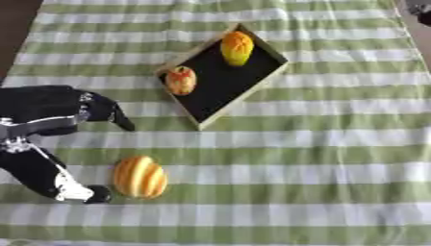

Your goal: Pick up objects on the table and place them in the box.

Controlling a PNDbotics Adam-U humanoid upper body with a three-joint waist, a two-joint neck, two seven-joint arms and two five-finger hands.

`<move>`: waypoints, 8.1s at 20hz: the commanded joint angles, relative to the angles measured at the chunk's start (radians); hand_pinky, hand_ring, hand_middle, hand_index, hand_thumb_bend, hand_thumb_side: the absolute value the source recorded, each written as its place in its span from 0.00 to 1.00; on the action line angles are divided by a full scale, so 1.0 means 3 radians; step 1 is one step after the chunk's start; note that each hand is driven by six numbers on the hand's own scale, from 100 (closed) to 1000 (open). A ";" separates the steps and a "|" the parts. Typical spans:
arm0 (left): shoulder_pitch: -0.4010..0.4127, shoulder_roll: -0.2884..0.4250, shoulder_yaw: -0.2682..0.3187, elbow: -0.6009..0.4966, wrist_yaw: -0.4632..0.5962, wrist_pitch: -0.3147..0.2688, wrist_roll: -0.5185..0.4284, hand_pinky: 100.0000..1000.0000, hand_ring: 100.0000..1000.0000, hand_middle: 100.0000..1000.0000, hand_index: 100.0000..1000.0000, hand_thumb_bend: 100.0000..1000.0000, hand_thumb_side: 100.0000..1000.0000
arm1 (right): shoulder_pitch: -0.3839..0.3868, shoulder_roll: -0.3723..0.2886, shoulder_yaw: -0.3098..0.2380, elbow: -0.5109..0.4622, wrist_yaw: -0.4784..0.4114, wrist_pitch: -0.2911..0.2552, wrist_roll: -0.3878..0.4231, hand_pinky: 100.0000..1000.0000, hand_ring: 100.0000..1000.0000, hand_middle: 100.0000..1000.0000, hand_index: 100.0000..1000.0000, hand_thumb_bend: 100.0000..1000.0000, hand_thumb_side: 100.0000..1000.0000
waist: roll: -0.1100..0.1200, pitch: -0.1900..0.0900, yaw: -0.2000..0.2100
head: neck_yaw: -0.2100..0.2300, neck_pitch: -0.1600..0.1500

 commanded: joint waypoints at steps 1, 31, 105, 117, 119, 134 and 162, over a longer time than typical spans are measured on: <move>-0.0026 -0.0020 -0.0002 -0.0042 -0.0076 0.0031 -0.0043 0.89 0.83 0.70 0.84 0.45 0.31 | -0.0008 -0.0057 -0.0025 -0.0049 -0.0021 0.0009 -0.0001 0.87 0.85 0.64 0.79 0.00 0.14 | 0.0002 -0.0082 0.0007 | -0.0011 0.0009; 0.0100 -0.0492 -0.0131 0.0490 -0.0354 0.0070 -0.0262 0.85 0.80 0.68 0.84 0.62 0.21 | 0.0070 0.0019 -0.0023 -0.0049 -0.0077 0.0041 0.0042 0.87 0.85 0.63 0.79 0.00 0.31 | 0.0024 -0.0076 -0.0016 | -0.0030 0.0014; 0.0099 -0.0690 -0.0045 0.0915 -0.1262 -0.0923 0.1240 0.00 0.17 0.02 0.24 0.09 0.00 | 0.0186 0.0082 -0.0133 -0.0049 -0.0468 -0.0113 -0.0346 0.87 0.83 0.59 0.77 0.00 0.40 | 0.0012 -0.0083 -0.0052 | -0.0063 0.0028; -0.0159 -0.0329 0.0156 0.0192 -0.0805 -0.0827 0.1036 0.00 0.15 0.01 0.23 0.19 0.00 | 0.0246 0.0057 -0.0140 -0.0049 -0.0457 -0.0100 -0.0375 0.87 0.83 0.58 0.77 0.00 0.40 | 0.0031 -0.0121 -0.0018 | -0.0097 0.0026; -0.0242 -0.0305 0.0204 0.0104 -0.0728 -0.0788 0.1059 0.00 0.16 0.01 0.23 0.20 0.00 | 0.0249 0.0055 -0.0142 -0.0049 -0.0454 -0.0098 -0.0377 0.87 0.83 0.58 0.77 0.00 0.40 | 0.0028 -0.0120 -0.0018 | -0.0102 0.0026; -0.0721 -0.0558 0.0171 0.0351 -0.0738 -0.0783 0.1172 0.30 0.44 0.32 0.62 0.23 0.00 | 0.0202 0.0052 -0.0139 -0.0049 -0.0465 -0.0123 -0.0373 0.87 0.83 0.58 0.77 0.00 0.39 | 0.0011 -0.0086 -0.0055 | -0.0060 -0.0040; -0.0325 -0.0603 0.0118 0.0890 -0.0605 -0.0323 0.0552 0.76 0.85 0.78 0.87 0.35 0.28 | 0.0214 0.0082 -0.0110 -0.0049 -0.0469 -0.0098 -0.0356 0.87 0.83 0.58 0.77 0.00 0.41 | -0.0006 -0.0087 -0.0044 | -0.0064 -0.0064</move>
